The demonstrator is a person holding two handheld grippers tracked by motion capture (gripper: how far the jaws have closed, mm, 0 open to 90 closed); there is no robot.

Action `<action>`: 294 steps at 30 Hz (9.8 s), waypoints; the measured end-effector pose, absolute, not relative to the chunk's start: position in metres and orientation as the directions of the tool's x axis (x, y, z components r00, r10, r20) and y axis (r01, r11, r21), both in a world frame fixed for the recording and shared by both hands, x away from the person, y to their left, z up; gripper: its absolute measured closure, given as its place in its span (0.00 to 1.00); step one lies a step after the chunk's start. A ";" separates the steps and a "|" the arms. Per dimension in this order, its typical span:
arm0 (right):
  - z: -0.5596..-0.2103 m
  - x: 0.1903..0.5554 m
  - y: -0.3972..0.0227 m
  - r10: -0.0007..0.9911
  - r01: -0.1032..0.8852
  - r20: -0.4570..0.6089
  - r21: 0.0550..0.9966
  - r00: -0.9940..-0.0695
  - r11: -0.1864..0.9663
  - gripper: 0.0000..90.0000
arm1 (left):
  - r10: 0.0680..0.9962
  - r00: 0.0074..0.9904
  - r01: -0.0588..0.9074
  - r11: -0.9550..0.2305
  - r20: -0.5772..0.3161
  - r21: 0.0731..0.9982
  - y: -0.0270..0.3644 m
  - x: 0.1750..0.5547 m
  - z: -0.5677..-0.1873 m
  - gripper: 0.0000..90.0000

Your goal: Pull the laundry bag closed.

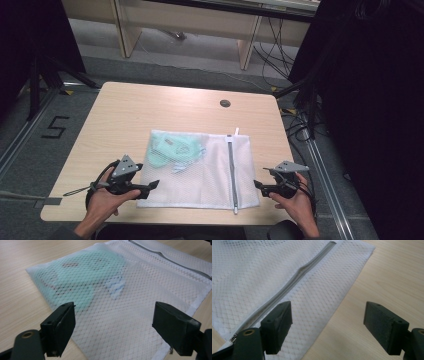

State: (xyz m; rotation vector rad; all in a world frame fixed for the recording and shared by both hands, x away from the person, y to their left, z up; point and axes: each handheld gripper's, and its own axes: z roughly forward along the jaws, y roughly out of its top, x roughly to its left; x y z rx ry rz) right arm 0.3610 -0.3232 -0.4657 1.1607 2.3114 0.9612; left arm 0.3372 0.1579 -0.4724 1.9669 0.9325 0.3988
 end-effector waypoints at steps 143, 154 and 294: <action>-0.477 0.356 -0.268 0.497 0.394 0.029 0.650 -0.867 0.649 0.55 | 0.389 0.916 0.310 -0.531 -0.098 0.789 -0.048 0.385 -0.501 0.97; -0.472 0.358 -0.264 0.515 0.342 -0.073 0.667 -0.854 0.662 0.50 | 0.409 0.900 0.352 -0.477 -0.151 0.805 -0.052 0.395 -0.489 0.97; -0.478 0.384 -0.251 0.446 0.384 0.032 0.567 -0.894 0.728 0.96 | 0.219 0.972 0.077 -0.634 0.083 0.769 -0.057 0.349 -0.509 0.98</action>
